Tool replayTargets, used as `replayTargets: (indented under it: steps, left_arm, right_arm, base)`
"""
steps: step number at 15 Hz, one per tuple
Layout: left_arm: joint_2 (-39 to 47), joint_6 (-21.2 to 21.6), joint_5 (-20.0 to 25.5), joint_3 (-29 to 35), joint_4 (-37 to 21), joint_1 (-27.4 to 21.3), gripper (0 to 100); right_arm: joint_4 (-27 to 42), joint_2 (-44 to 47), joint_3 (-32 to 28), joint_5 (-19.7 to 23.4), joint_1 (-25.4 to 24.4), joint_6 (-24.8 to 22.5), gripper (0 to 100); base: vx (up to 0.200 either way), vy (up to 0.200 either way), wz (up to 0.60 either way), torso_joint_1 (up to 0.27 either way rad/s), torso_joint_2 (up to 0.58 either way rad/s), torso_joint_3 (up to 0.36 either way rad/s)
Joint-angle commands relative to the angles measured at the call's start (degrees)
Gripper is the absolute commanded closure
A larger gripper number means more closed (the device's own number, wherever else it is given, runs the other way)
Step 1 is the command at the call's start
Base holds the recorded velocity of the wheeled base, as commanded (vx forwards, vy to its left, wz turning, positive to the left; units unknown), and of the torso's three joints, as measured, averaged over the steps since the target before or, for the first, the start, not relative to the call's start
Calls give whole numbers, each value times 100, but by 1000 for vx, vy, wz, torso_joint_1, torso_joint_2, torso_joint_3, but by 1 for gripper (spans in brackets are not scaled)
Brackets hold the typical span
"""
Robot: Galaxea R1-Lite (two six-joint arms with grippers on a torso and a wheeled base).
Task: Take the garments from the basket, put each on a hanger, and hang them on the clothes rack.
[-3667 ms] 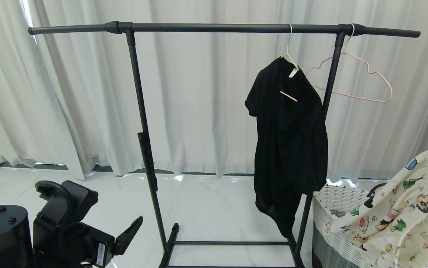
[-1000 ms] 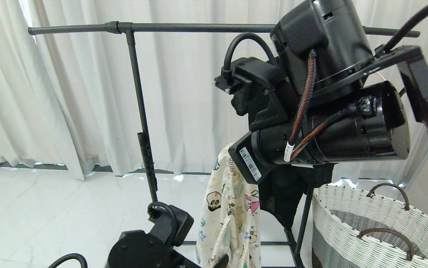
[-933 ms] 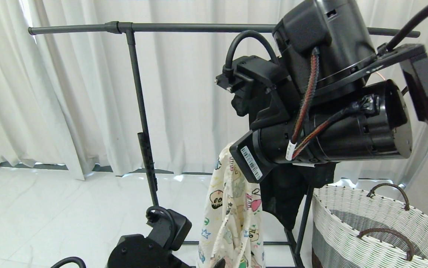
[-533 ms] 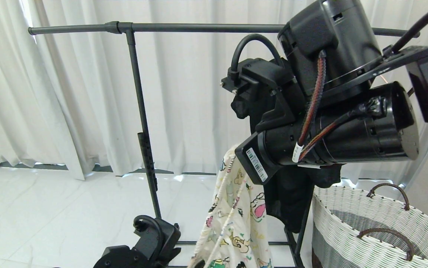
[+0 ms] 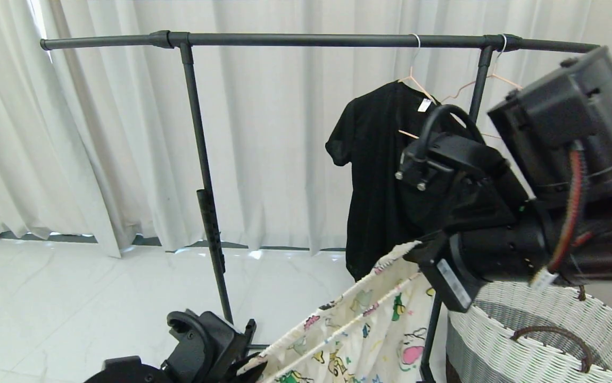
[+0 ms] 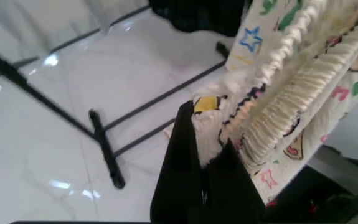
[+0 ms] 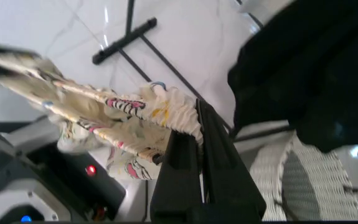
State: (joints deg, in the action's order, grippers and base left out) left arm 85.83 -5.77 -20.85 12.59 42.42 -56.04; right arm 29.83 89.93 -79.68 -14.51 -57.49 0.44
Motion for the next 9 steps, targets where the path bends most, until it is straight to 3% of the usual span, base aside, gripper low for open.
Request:
replayTargets:
  steps: [1, 3, 5, 6, 7, 9]
  left_arm:
    - [-691, 190, 274, 824, -779, 199, 100]
    - [-1016, 164, 643, 2353, -2608, 304, 100]
    - [-1253, 164, 1918, 4269, -4910, 559, 100]
    - [-1262, 164, 2234, 4796, -5552, 647, 100]
    - [-1209, 164, 2647, 6176, -6993, 770, 100]
    - [-1051, 164, 2665, 7433, -7986, 875, 100]
  right_arm:
    - [278, -1056, 673, -43, 133, 18, 100]
    - [541, -1487, 743, -43, 203, 149, 100]
    - [603, -1698, 594, -43, 379, 220, 100]
    - [603, -1716, 506, -43, 432, 220, 100]
    - [603, -1698, 146, -43, 537, 211, 100]
    - [787, -1540, -602, -43, 678, 185, 100]
  base:
    - [0, 0, 0, 0, 0, 0]
    - [0, 0, 0, 0, 0, 0]
    - [0, 0, 0, 0, 0, 0]
    - [0, 0, 0, 0, 0, 0]
    - [0, 0, 0, 0, 0, 0]
    - [0, 0, 0, 0, 0, 0]
